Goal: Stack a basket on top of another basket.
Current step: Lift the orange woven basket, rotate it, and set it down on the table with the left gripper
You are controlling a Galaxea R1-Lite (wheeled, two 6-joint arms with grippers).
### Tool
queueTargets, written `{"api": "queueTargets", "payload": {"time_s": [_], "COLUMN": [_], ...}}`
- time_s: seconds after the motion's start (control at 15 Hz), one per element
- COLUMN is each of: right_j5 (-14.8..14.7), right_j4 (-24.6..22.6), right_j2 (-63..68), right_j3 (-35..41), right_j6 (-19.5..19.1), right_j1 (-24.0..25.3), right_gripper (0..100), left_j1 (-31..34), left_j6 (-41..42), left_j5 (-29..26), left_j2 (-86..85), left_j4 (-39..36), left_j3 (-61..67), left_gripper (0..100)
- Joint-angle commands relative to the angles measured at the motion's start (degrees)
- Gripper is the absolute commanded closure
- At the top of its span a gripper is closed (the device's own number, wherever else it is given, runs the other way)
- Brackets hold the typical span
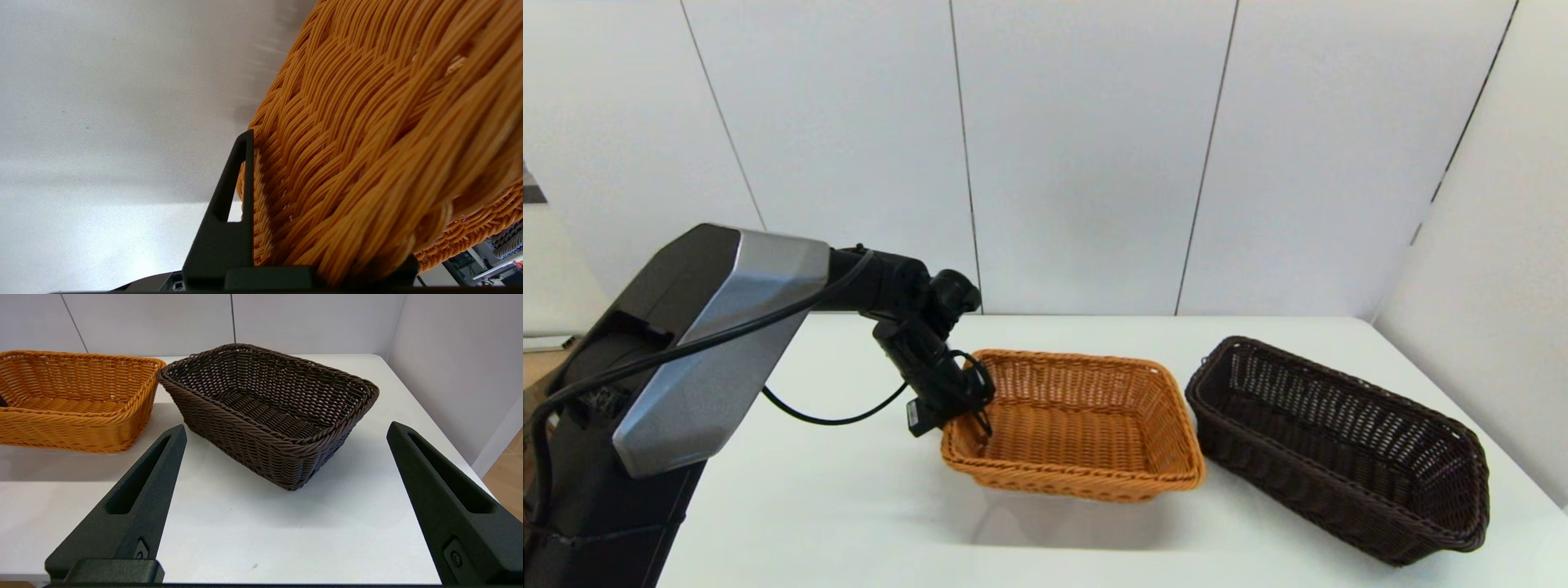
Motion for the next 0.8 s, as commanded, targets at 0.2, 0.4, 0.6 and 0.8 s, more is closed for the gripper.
{"api": "queueTargets", "payload": {"time_s": [0.2,0.4,0.6,0.8], "right_j5": [0.0,0.0,0.0,0.0], "right_j4": [0.0,0.0,0.0,0.0], "right_j2": [-0.1,-0.1,-0.1,-0.1], "right_j3": [0.0,0.0,0.0,0.0], "right_j6": [0.0,0.0,0.0,0.0], "right_j1": [0.0,0.0,0.0,0.0], "right_gripper": [0,0,0,0], "left_j1": [0.0,0.0,0.3,3.3], "left_j6": [-0.5,-0.9,-0.8,-0.3], "left_j5": [-0.2,-0.1,-0.2,0.1], "left_j2": [0.0,-0.1,-1.6,-12.2], "left_j4": [0.4,0.3,0.2,1.1], "left_j3": [0.0,0.0,-0.3,-4.0], "left_gripper": [0,0,0,0]}}
